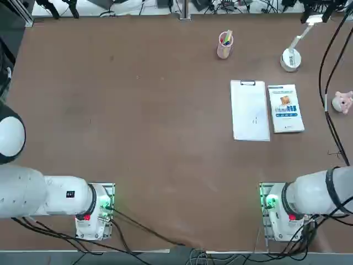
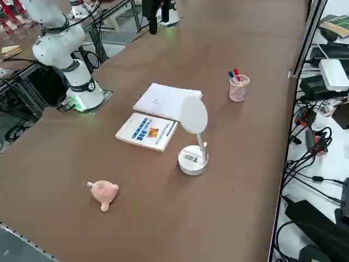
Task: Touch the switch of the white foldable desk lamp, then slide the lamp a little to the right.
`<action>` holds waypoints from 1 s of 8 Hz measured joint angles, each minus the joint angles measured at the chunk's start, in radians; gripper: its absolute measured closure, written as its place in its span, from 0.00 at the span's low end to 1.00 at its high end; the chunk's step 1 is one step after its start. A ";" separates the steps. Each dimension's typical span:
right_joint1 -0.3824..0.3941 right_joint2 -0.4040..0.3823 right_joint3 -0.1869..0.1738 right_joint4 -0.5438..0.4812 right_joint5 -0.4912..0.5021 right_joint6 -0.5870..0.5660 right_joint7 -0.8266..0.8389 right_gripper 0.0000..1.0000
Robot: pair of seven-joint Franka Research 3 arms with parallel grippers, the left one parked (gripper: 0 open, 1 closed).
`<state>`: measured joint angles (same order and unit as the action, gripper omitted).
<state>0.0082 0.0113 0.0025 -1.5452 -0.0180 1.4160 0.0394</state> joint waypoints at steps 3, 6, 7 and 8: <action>0.003 0.000 0.008 0.000 0.000 0.000 0.000 0.00; 0.003 0.009 0.008 -0.001 0.000 -0.001 0.004 0.00; 0.002 0.029 0.007 -0.004 -0.001 -0.002 0.006 0.00; 0.001 0.074 0.004 -0.011 -0.018 0.008 0.018 0.00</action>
<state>0.0097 0.0853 0.0069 -1.5563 -0.0358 1.4239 0.0574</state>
